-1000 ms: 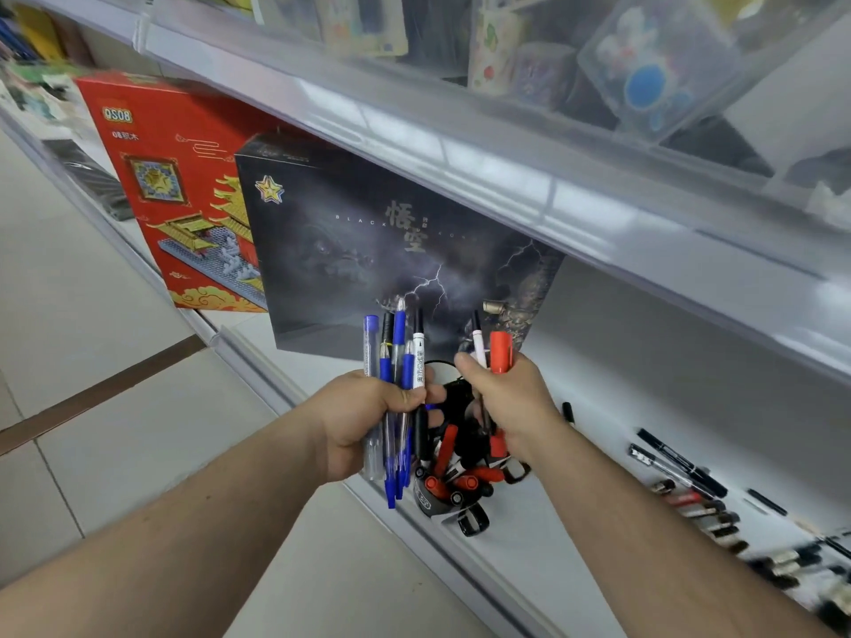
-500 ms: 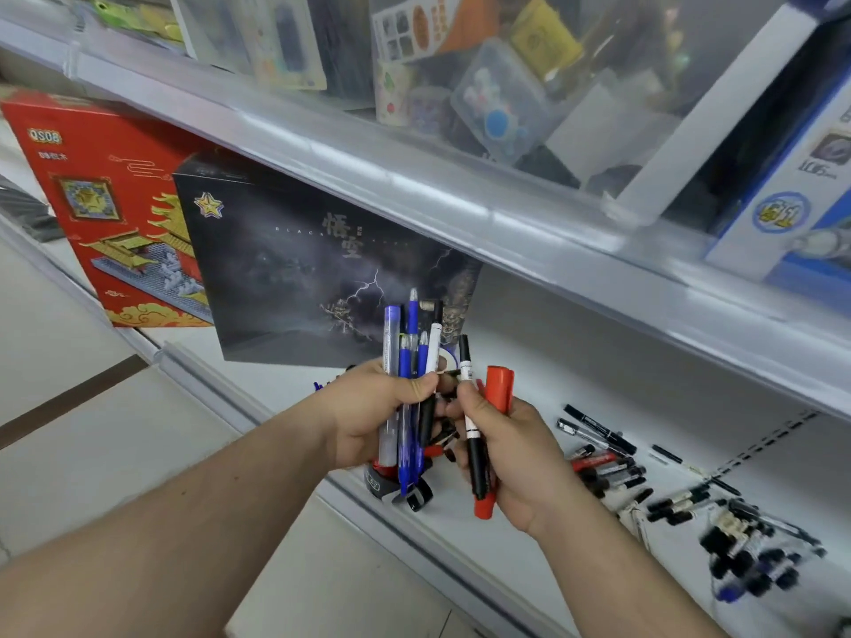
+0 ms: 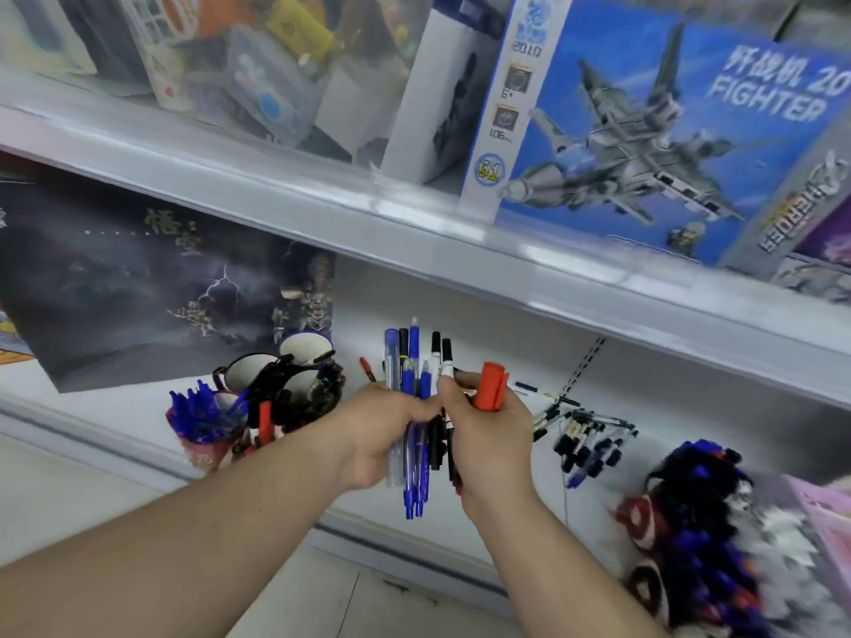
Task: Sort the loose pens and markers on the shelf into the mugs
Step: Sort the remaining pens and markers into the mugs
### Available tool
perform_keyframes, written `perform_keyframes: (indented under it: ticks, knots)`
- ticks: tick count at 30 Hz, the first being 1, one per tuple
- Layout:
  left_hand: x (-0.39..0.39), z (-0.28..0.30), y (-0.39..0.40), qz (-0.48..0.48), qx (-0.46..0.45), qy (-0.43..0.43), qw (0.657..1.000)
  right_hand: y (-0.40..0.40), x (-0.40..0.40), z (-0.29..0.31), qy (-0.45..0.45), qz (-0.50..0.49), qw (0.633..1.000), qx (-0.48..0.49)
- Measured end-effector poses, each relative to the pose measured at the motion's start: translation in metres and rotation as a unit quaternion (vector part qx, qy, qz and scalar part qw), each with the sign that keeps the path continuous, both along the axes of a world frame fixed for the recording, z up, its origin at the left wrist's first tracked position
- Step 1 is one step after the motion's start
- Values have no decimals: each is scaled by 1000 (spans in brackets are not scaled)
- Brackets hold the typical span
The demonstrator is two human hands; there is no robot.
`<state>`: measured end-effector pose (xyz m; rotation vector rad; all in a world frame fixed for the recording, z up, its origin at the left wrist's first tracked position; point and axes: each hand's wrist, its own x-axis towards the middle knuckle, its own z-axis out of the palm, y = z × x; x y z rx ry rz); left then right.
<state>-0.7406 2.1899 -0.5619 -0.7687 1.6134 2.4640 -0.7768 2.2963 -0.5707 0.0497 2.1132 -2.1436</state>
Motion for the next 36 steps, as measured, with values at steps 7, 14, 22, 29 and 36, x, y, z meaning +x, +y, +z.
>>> perform_keyframes:
  ticks: [7, 14, 22, 29, 36]
  knots:
    - [-23, 5, 60, -20, 16, -25, 999, 62, -16, 17, 53, -20, 992, 116]
    - [-37, 16, 109, 43, 154, -14, 987, 136, -8, 43, 184, 62, 929, 316]
    - [-50, 18, 148, 65, 198, 3, 978, 169, -16, 44, 194, 81, 907, 366]
    - [-68, 9, 182, -29, 150, -29, 988, 214, -34, 46, 109, 16, 931, 349]
    - [-92, -18, 208, -68, -12, -36, 997, 329, -80, 60, 13, -61, 923, 380]
